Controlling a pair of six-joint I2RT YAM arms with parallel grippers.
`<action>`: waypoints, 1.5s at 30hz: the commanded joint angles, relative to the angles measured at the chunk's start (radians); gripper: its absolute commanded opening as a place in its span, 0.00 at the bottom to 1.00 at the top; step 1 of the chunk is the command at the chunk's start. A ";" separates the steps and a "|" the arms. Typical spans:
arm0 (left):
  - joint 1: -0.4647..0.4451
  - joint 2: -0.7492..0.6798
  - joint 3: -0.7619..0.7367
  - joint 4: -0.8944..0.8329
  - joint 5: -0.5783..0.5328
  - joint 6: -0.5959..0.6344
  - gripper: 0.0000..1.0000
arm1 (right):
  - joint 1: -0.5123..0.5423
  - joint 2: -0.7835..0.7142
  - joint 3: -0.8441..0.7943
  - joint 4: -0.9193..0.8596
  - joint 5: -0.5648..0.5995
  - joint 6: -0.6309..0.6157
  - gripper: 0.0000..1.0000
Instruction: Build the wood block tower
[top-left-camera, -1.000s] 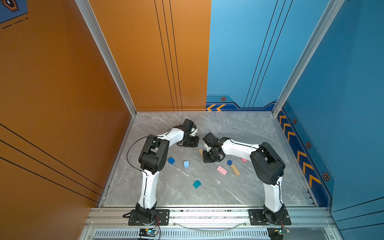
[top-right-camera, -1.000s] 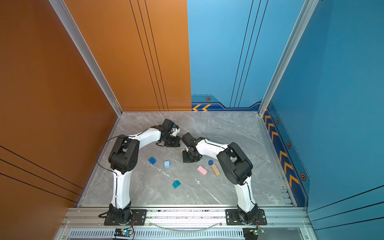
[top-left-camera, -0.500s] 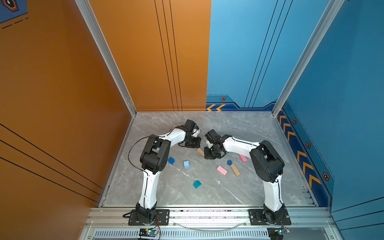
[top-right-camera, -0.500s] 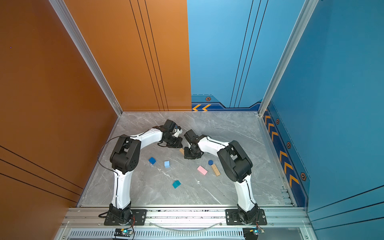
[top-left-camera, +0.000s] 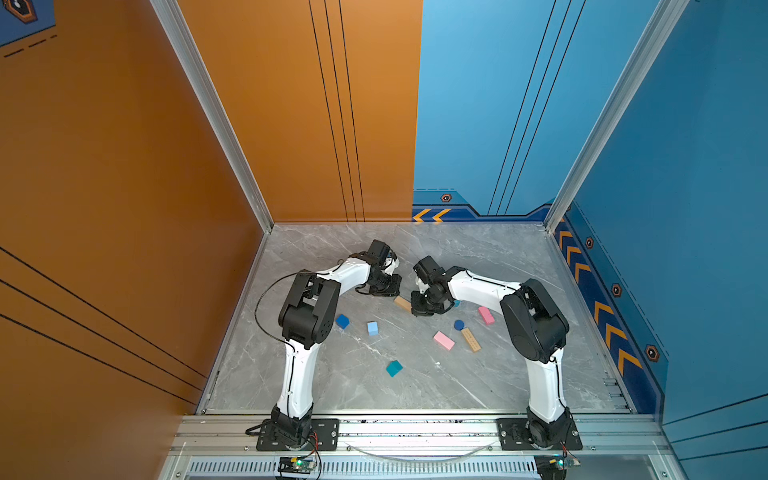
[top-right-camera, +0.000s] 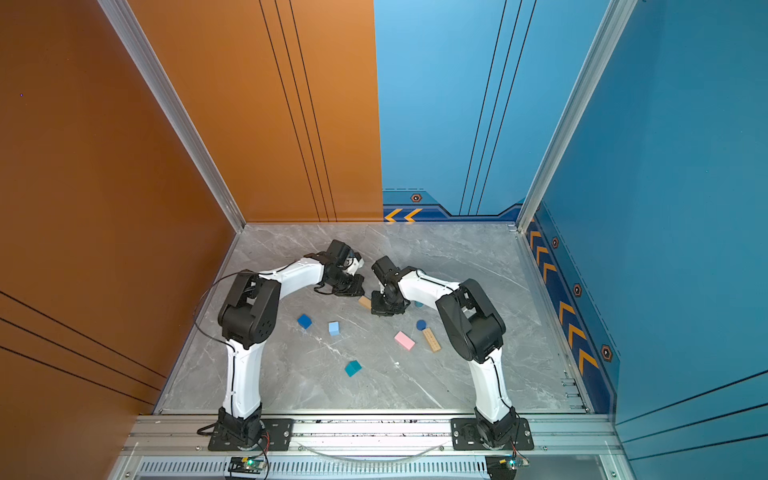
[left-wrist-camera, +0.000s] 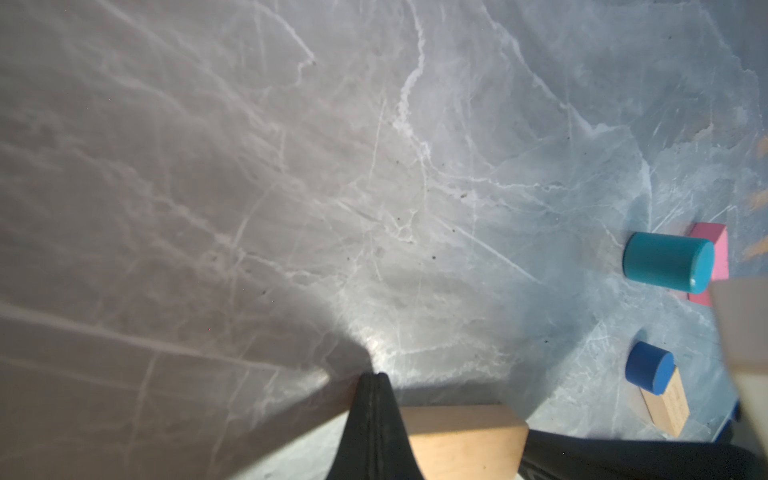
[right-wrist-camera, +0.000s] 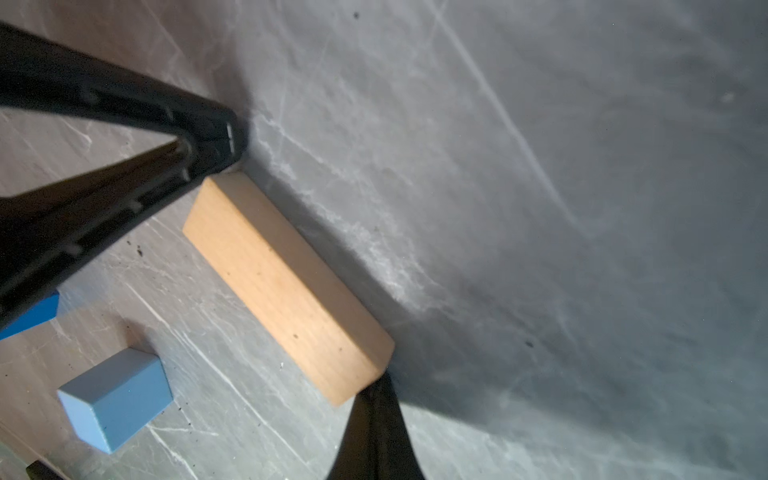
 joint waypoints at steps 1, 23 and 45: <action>-0.010 -0.015 -0.040 -0.084 -0.008 -0.009 0.00 | -0.008 0.042 0.034 0.030 0.014 0.007 0.00; -0.020 -0.040 -0.080 -0.107 -0.030 -0.018 0.00 | -0.031 0.066 0.060 0.027 0.020 0.005 0.00; 0.004 -0.059 -0.026 -0.118 -0.063 -0.019 0.00 | -0.041 0.025 0.050 -0.011 0.062 0.007 0.00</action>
